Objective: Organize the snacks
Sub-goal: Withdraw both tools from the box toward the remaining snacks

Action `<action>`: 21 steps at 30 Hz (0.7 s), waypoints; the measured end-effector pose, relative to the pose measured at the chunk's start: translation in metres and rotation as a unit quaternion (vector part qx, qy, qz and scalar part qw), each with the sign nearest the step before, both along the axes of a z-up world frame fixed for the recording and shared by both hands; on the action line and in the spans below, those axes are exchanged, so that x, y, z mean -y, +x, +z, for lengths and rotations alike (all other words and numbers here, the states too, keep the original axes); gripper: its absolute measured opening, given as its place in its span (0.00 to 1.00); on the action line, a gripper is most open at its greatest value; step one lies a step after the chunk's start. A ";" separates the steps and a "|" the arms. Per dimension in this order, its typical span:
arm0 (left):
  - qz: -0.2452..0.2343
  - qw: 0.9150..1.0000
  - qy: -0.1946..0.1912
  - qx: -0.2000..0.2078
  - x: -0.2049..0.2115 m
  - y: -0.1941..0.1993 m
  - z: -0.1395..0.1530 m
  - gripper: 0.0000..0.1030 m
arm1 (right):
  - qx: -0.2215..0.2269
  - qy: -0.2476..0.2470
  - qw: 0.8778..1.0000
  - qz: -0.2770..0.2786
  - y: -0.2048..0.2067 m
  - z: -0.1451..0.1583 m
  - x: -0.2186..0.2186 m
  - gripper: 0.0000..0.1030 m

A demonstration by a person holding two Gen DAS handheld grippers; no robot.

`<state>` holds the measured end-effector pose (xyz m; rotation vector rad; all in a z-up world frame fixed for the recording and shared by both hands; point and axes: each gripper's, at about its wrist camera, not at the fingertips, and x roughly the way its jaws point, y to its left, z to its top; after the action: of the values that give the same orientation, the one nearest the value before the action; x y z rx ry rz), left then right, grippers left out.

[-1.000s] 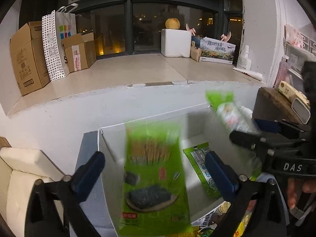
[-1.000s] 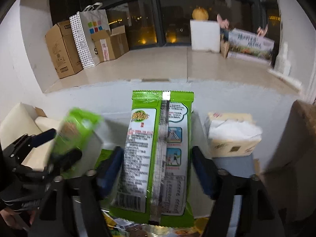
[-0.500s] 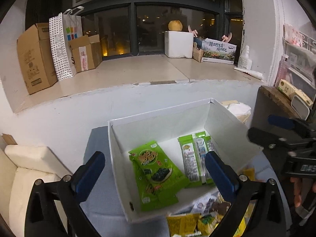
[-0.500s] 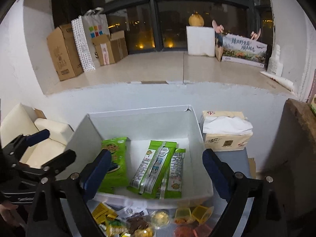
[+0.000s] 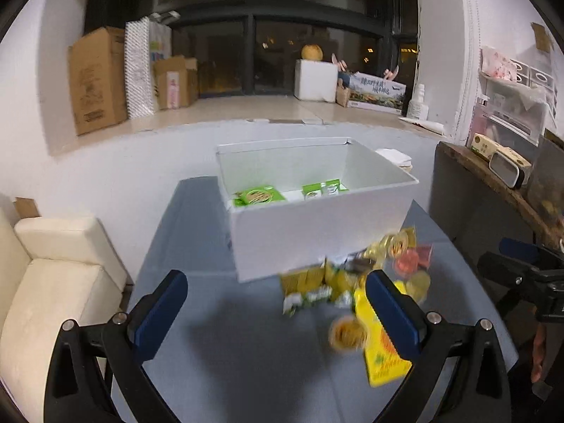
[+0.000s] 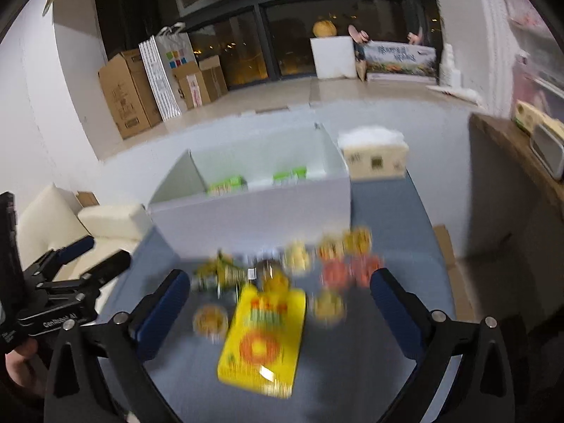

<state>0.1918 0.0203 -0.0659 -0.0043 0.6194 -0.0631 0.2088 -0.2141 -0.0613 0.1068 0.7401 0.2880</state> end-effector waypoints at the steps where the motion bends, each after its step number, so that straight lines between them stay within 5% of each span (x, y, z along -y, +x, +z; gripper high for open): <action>1: -0.001 1.000 0.004 -0.003 0.000 -0.009 -0.003 1.00 | -0.006 0.000 1.000 0.000 -0.007 -0.007 0.000 1.00; 9: -0.011 0.999 -0.005 -0.048 0.002 -0.056 -0.025 1.00 | -0.052 -0.038 0.998 0.012 -0.018 -0.065 -0.030 1.00; 21: -0.007 0.997 -0.022 -0.068 -0.014 -0.054 -0.032 1.00 | -0.098 -0.116 0.988 -0.004 0.031 -0.123 -0.070 1.00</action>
<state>0.1379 0.0339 -0.0975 -0.0478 0.7545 -0.0913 0.2401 -0.1443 -0.1840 -0.0842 0.9634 0.1834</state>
